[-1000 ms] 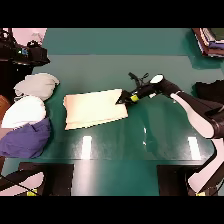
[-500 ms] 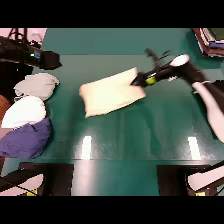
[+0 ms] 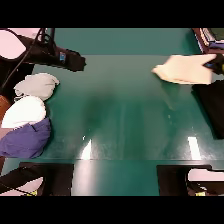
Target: Fold the shirts.
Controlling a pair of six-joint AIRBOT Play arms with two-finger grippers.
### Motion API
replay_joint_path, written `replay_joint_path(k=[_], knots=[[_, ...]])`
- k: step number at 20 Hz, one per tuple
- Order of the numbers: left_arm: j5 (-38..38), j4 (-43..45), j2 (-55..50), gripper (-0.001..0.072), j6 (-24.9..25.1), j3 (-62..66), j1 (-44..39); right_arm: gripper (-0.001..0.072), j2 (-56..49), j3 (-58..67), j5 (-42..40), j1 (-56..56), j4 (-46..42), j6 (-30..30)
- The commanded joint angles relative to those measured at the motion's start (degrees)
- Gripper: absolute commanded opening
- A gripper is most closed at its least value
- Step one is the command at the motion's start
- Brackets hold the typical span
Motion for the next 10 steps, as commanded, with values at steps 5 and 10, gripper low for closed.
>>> replay_joint_path(k=[5, 10], knots=[[4.39, -0.13, -0.07, 0.0024, -1.4, 0.0, -3.23, 0.0015, 0.55, 1.05, -4.07, -13.62, 6.64, -0.2], [4.15, -0.15, -0.07, 0.0024, -1.4, 0.0, -3.23, 0.0014, 0.57, 11.8, 1.46, -14.82, 6.86, -0.17]])
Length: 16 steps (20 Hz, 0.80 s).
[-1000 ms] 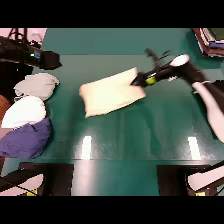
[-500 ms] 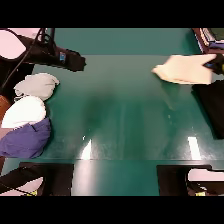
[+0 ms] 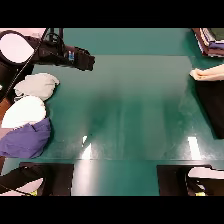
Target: Fold the shirts.
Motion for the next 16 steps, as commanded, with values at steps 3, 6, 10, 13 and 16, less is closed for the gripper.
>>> replay_joint_path(k=[3, 6, 10, 13, 16], knots=[[0.15, 0.0, -0.04, 0.0024, -0.22, -0.02, -0.15, 0.0014, 0.07, 9.75, 7.87, -2.84, 0.98, 0.0], [-0.04, 0.0, -0.04, 0.0024, -0.22, 0.0, -0.15, 0.0014, 0.68, 10.27, 13.25, -5.27, 0.81, 0.09], [-0.28, 0.02, -0.04, 0.0024, -0.2, 0.0, -0.15, 0.0015, 6.47, 0.68, 13.9, -9.75, -2.62, 0.28], [-0.26, 0.02, -0.04, 0.0024, -0.15, 0.0, -0.15, 0.0015, 11.89, -8.85, 14.62, -13.84, -7.48, 0.31], [-0.26, 0.04, -0.04, 0.0023, 0.26, 0.0, -0.15, 0.0031, 16.61, -17.97, 15.96, -18.67, -12.9, 0.48]])
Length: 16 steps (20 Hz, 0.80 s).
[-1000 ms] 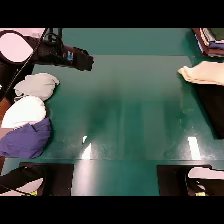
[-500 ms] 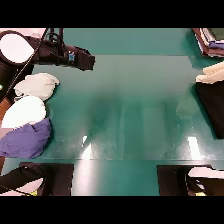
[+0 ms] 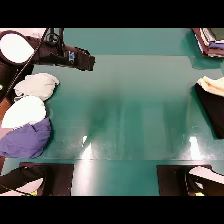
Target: Fold the shirts.
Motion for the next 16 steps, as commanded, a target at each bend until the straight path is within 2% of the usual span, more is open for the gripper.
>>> replay_joint_path(k=[1, 2, 3, 7, 10, 13, 16], knots=[[-0.07, 0.04, -0.02, 0.0024, 0.39, -0.02, -0.04, 0.0181, 5.62, -10.62, 2.1, -5.62, -8.52, 0.13], [-0.09, 0.04, -0.02, 0.0024, 0.39, -0.02, -0.04, 0.0335, 6.8, -13.09, 2.32, -7.06, -11.04, 0.13], [-0.09, 0.04, -0.02, 0.0024, 0.39, -0.02, -0.04, 0.0389, 7.93, -15.47, 2.43, -8.59, -13.44, 0.13], [-0.07, 0.0, -0.02, 0.0024, 0.37, 0.0, -0.04, 0.0389, 9.33, -19.69, 3.02, -13.84, -15.61, 0.13], [-0.02, 0.0, -0.02, 0.0024, 0.35, 0.0, -0.04, 0.0387, 9.29, -18.25, 1.86, -12.96, -10.78, 0.15], [-0.02, 0.0, -0.02, 0.0024, 0.33, -0.02, -0.04, 0.0386, 9.29, -16.06, -0.31, -5.07, -0.2, 0.13], [0.48, -0.04, -0.02, 0.0024, 0.33, 0.0, -0.04, 0.0386, 9.27, -14.62, -1.46, 9.29, 4.02, 0.13]])
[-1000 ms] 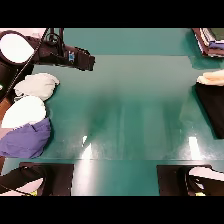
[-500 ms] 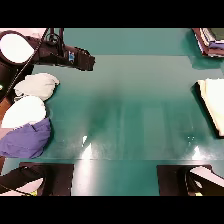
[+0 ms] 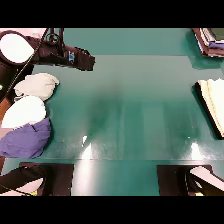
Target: Fold the shirts.
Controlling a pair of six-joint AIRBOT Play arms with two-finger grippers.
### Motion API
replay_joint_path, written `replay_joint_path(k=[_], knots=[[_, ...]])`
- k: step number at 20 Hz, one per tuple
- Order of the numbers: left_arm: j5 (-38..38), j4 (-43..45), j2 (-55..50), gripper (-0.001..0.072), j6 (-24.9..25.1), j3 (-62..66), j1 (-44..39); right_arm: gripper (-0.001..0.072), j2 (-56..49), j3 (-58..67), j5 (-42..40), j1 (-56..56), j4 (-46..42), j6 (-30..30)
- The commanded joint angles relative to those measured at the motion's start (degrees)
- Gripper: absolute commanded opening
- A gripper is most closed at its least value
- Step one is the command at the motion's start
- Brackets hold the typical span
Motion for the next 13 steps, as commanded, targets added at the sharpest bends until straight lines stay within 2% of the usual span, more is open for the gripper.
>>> replay_joint_path(k=[1, 4, 5, 6, 7, 8, 10, 13], knots=[[0.96, -0.02, -0.02, 0.0024, -0.04, 0.0, -0.04, 0.0386, 0.04, 1.6, -2.08, 15.28, 5.84, -0.02], [1.77, -0.02, -0.02, 0.0024, -0.02, 0.0, -0.04, 0.0376, -0.02, 3.19, -4.81, 29.92, 5.27, -0.07], [1.75, -0.02, -0.02, 0.0024, -0.02, 0.0, -0.04, 0.0316, -0.02, 3.78, -5.44, 34.18, 5.27, -0.09], [1.75, -0.02, -0.02, 0.0024, -0.02, 0.0, -0.04, 0.0219, -0.02, 4.42, -5.99, 37.59, 4.59, -0.09], [1.75, 0.0, -0.02, 0.0024, -0.02, 0.0, -0.02, 0.0067, -0.02, 5.35, -6.51, 40.96, 2.27, -0.57], [1.77, -0.02, -0.02, 0.0024, -0.02, 0.0, -0.04, 0.0017, -0.02, 6.25, -6.69, 43.65, -0.59, -2.12], [1.75, -0.02, -0.02, 0.0024, -0.02, 0.0, -0.04, 0.0016, -0.02, 8.15, -6.49, 48.15, -6.6, -2.45], [1.75, 0.0, -0.02, 0.0024, -0.02, 0.0, -0.04, 0.0016, -0.02, 9.75, -6.1, 50.93, -9.22, -2.43]])
